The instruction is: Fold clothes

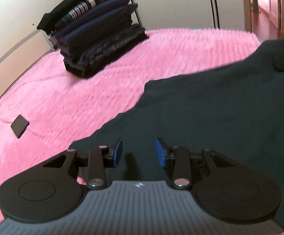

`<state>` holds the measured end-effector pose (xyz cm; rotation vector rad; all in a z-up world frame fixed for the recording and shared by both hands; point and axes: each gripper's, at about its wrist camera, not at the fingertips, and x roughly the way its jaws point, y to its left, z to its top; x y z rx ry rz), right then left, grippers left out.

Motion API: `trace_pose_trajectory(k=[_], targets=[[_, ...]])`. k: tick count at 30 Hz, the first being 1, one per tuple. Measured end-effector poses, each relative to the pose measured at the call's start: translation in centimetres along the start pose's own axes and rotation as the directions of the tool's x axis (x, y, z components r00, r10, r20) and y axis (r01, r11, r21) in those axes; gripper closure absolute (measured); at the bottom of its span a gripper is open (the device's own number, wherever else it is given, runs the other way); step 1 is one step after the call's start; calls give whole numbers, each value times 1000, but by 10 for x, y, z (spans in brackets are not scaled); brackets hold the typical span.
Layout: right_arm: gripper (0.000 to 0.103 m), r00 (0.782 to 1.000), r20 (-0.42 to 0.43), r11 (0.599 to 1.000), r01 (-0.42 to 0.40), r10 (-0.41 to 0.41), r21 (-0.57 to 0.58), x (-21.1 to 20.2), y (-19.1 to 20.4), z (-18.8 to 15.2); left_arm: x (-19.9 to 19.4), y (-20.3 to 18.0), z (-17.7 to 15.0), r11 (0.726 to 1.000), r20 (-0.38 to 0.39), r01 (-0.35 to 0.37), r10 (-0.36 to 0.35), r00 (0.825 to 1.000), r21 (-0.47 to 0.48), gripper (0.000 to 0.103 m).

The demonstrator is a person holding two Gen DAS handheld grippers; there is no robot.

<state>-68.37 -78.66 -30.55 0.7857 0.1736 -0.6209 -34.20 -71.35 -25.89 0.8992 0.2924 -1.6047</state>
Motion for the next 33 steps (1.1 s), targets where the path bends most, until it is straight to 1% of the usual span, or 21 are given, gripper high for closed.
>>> trace_pose_trajectory(k=[1, 3, 4, 6, 9, 11, 14, 16, 23, 25, 26, 27, 28, 29, 30, 31, 32, 33], targets=[[99, 1000, -15, 1000, 17, -17, 17, 2, -7, -4, 7, -2, -1, 1000, -15, 9, -9, 1000, 2, 70], [99, 994, -88, 994, 73, -66, 77, 14, -27, -17, 20, -6, -6, 1000, -47, 19, -18, 999, 15, 70], [99, 994, -88, 994, 79, -72, 74, 12, -29, -20, 25, -8, -8, 1000, -60, 21, -20, 998, 22, 70], [99, 993, -88, 994, 89, -83, 68, 10, -32, -24, 27, -7, -11, 999, -62, 25, -24, 998, 20, 70], [98, 992, -76, 994, 100, -97, 37, 3, -30, -25, 20, 2, -12, 1000, -54, 24, -24, 998, 3, 68], [98, 992, -75, 994, 104, -101, 40, 1, -32, -26, 16, 16, -12, 1000, -45, 3, -4, 999, -28, 68], [98, 991, -77, 993, 112, -108, 46, -2, -33, -28, 12, 44, -13, 991, -47, -47, 42, 998, -124, 69], [98, 990, -75, 992, 120, -116, 44, -3, -31, -30, 18, 56, -14, 987, -59, -48, 39, 998, -153, 69], [97, 986, -73, 988, 150, -148, 30, -4, -29, -30, 62, 55, -14, 996, -99, -39, 31, 995, -80, 68], [88, 981, -64, 983, 183, -182, 12, -7, -26, -29, 68, 54, -14, 996, -96, -43, 35, 995, -80, 67], [87, 977, -58, 979, 203, -203, 3, -9, -25, -28, 68, 55, -14, 995, -98, -42, 34, 995, -86, 67], [74, 971, -48, 972, 233, -233, -14, -12, -22, -27, 65, 57, -15, 995, -98, -40, 31, 995, -94, 67], [49, 957, -29, 957, 287, -289, -52, -17, -17, -24, 60, 60, -15, 994, -97, -43, 33, 995, -102, 67], [44, 939, -7, 936, 341, -343, -87, -23, -11, -22, 55, 62, -16, 993, -93, -52, 43, 995, -106, 67], [45, 923, 18, 915, 385, -386, -124, -28, -5, -19, 46, 64, -18, 993, -85, -66, 58, 995, -100, 67], [45, 918, 43, 903, 397, -395, -166, -33, 3, -17, 38, 64, -20, 994, -79, -77, 70, 994, -83, 67], [45, 923, 61, 901, 384, -380, -203, -37, 13, -15, 29, 64, -22, 994, -71, -87, 83, 994, -64, 67], [45, 935, 71, 905, 353, -346, -239, -39, 25, -13, 18, 63, -26, 995, -62, -95, 92, 994, -39, 67]])
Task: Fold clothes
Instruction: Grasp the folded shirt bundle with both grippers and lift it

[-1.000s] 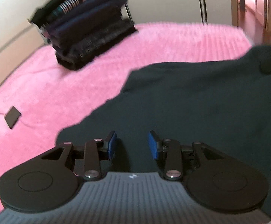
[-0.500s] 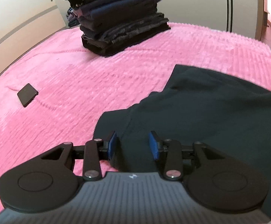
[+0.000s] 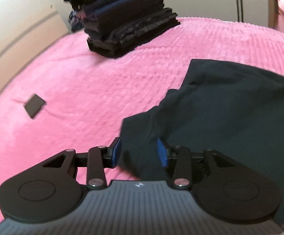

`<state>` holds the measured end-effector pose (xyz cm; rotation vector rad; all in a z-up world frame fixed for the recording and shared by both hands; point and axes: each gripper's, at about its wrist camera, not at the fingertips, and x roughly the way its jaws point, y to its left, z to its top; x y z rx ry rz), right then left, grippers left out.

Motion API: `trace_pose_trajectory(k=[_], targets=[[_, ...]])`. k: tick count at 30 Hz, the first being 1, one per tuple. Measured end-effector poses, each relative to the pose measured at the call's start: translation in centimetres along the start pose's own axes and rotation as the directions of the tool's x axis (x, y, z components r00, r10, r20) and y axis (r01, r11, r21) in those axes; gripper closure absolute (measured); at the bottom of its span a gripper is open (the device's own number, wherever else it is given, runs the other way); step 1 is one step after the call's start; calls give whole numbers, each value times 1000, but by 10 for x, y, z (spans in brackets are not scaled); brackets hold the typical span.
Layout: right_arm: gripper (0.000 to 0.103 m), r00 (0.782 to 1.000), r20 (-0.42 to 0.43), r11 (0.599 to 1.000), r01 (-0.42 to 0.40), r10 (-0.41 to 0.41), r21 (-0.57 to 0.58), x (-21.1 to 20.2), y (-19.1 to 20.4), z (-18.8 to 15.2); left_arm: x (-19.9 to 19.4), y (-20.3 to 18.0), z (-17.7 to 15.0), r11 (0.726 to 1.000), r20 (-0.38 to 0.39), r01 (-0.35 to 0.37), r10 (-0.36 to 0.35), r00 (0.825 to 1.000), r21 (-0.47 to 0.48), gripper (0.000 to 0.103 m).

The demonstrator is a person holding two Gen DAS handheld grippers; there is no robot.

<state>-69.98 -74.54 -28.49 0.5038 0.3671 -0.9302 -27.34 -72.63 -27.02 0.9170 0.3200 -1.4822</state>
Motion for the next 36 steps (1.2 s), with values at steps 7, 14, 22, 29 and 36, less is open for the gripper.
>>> trace_pose_trajectory(k=[7, 14, 22, 29, 36], targets=[[45, 911, -189, 862, -409, 367, -298, -3, 132, -22, -57, -18, -38, 971, 60, -36, 23, 998, 234, 60], [45, 866, -409, 803, -450, 288, -390, 51, 197, -73, -77, -45, -70, 910, 82, -35, 2, 997, 413, 51], [45, 933, -354, 636, -313, 67, -705, 59, 217, -104, -62, -68, -98, 755, 156, -79, -32, 987, 651, 36], [83, 901, -391, 747, -391, 191, -538, 54, 183, -75, -30, -85, -112, 536, 239, -164, -74, 968, 828, 28], [83, 891, -409, 773, -399, 198, -494, 31, 145, -45, -8, -90, -107, 392, 253, -198, -93, 963, 898, 58]])
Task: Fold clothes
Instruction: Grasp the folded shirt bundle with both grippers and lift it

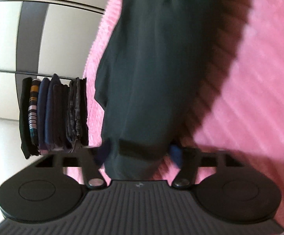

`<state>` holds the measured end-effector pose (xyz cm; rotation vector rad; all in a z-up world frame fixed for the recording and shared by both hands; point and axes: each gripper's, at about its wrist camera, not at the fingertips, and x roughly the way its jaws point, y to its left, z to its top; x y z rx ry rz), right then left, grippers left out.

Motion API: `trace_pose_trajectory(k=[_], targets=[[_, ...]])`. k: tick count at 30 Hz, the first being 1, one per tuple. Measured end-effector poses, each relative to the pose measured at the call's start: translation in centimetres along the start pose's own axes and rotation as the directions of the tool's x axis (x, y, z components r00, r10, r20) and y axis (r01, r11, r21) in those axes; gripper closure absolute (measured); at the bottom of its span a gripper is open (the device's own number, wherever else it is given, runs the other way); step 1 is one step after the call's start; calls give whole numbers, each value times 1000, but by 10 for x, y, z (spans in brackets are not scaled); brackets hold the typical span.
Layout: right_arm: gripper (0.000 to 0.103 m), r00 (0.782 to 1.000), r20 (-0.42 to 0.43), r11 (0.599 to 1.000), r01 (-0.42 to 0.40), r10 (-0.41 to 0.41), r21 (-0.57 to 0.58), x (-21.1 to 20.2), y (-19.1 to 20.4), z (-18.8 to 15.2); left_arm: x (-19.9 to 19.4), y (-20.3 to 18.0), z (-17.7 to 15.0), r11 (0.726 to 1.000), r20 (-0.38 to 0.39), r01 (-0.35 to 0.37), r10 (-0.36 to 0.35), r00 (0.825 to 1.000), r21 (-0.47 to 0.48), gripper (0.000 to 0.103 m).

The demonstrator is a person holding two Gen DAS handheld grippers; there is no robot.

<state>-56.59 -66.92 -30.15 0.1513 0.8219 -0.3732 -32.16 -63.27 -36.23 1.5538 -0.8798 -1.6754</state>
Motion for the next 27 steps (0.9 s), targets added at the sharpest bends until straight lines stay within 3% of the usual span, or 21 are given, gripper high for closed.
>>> trace_pose_trajectory(k=[3, 5, 6, 7, 8, 12, 15, 17, 19, 20, 21, 22, 25, 27], targets=[[82, 1000, -10, 999, 21, -21, -49, -8, 5, -12, -1, -6, 4, 999, -14, 28, -28, 1000, 25, 74], [71, 998, 4, 991, 66, -66, -112, -9, 17, -20, -6, -4, 10, 999, -44, 45, -46, 998, -19, 80], [45, 995, 18, 984, 100, -98, -148, -9, 24, -24, -11, 0, 13, 997, -55, 57, -60, 997, -61, 81], [28, 991, 38, 974, 132, -128, -185, -10, 32, -27, -16, 6, 15, 992, -62, 69, -76, 995, -109, 82], [26, 987, 73, 962, 158, -145, -224, -11, 41, -31, -23, 16, 15, 980, -54, 84, -95, 994, -179, 82], [26, 980, 129, 935, 185, -152, -302, -2, 64, -39, -52, 56, 16, 889, -24, 159, -187, 982, -429, 83], [26, 971, 124, 904, 237, -205, -357, 17, 73, -49, -68, 76, 18, 816, -11, 210, -256, 967, -538, 83], [29, 958, 116, 872, 286, -262, -398, 27, 73, -58, -80, 80, 21, 787, -1, 230, -281, 960, -573, 83], [61, 950, 114, 851, 312, -292, -423, 26, 64, -67, -92, 76, 23, 773, 5, 243, -296, 955, -586, 83], [65, 948, 116, 844, 317, -296, -432, 24, 58, -72, -97, 74, 23, 768, 8, 249, -303, 953, -590, 83], [80, 950, 116, 847, 312, -290, -431, 20, 51, -75, -102, 71, 24, 765, 11, 255, -308, 951, -591, 82], [83, 960, 112, 872, 280, -256, -402, 13, 42, -73, -106, 64, 26, 778, 5, 252, -305, 952, -575, 82], [85, 980, 127, 940, 186, -155, -286, -16, 8, -51, -109, 32, 43, 903, -61, 159, -200, 978, -400, 83], [85, 973, 166, 924, 208, -161, -322, -30, -7, -25, -109, 31, 46, 923, -63, 122, -155, 986, -365, 84]])
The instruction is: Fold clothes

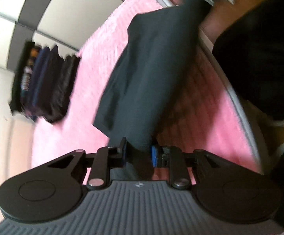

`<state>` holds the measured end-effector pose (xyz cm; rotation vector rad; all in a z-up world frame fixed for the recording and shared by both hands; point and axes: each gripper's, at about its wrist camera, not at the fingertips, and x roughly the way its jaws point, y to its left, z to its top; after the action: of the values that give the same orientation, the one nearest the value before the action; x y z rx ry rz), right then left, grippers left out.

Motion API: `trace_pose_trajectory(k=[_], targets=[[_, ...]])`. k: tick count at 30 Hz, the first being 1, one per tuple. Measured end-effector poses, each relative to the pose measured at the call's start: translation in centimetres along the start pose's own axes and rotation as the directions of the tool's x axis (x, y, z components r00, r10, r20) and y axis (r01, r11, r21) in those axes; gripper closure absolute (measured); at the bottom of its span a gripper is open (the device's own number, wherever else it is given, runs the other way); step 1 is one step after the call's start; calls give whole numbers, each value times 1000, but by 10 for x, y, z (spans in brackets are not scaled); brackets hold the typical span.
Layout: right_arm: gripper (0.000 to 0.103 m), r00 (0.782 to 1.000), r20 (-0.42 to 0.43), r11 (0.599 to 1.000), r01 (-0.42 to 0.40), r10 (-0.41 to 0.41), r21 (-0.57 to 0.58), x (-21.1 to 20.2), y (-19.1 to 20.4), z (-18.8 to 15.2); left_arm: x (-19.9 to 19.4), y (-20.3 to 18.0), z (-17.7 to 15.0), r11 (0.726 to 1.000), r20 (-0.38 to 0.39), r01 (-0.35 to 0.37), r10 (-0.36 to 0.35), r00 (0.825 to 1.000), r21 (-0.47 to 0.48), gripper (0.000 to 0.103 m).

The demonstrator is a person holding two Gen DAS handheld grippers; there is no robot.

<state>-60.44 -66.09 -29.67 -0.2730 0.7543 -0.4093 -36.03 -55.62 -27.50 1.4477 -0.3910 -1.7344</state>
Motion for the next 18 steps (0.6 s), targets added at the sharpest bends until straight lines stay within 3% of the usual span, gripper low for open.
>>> trace_pose_trajectory(k=[3, 7, 12, 15, 18], targets=[[86, 998, 65, 997, 27, -22, -70, 4, -41, 35, -2, 35, -1, 993, 34, -13, 17, 999, -115, 85], [86, 984, 163, 978, 99, -69, -186, 32, -87, 90, -6, 103, -4, 969, 10, -112, 117, 993, -221, 85], [86, 945, 318, 947, 172, -81, -271, 45, -117, 150, -47, 161, -6, 913, -69, -308, 301, 951, -266, 86], [85, 925, 378, 952, 140, -29, -271, 45, -105, 150, -78, 147, -9, 903, -122, -360, 340, 932, -234, 86], [85, 938, 345, 947, 77, 37, -313, 55, -63, 113, -93, 99, -13, 911, -176, -353, 319, 931, -213, 84]])
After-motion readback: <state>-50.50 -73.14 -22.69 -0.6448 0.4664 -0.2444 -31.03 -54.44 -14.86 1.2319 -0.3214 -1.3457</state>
